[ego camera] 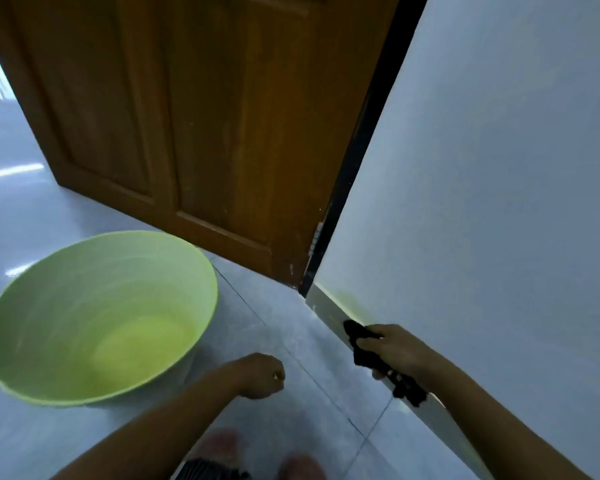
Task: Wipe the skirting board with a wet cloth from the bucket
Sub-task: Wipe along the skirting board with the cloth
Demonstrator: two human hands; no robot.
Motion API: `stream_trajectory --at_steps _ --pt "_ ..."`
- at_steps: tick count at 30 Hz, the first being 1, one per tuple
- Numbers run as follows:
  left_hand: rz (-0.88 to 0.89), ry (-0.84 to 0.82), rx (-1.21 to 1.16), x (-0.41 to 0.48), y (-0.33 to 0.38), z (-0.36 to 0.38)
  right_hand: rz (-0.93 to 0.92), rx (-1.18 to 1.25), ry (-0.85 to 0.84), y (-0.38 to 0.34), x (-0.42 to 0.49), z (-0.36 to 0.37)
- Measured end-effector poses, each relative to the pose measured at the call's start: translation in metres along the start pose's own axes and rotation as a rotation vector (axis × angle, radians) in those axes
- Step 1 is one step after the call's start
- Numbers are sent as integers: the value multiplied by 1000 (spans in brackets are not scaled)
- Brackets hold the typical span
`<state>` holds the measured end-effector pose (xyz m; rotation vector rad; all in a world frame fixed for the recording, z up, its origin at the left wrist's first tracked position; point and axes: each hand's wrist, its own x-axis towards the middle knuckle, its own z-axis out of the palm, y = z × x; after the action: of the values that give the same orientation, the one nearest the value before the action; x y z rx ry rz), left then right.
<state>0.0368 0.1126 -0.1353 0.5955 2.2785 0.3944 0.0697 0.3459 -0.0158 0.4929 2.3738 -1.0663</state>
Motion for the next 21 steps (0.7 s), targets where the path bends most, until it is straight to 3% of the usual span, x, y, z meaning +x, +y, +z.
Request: stream_trajectory --at_steps 2,6,11,15,21 --pt "-87 20 23 33 -15 24 -42 -208 52 9 42 22" --pt "-97 187 151 92 -35 58 -317 -994 254 4 129 55" --pt "-57 387 226 155 -51 79 -699 -1561 381 -8 219 81" --pt "-32 368 227 176 -61 97 -650 -1854 416 12 254 89" --pt "-35 385 231 175 -64 100 -600 -2070 257 79 233 76"
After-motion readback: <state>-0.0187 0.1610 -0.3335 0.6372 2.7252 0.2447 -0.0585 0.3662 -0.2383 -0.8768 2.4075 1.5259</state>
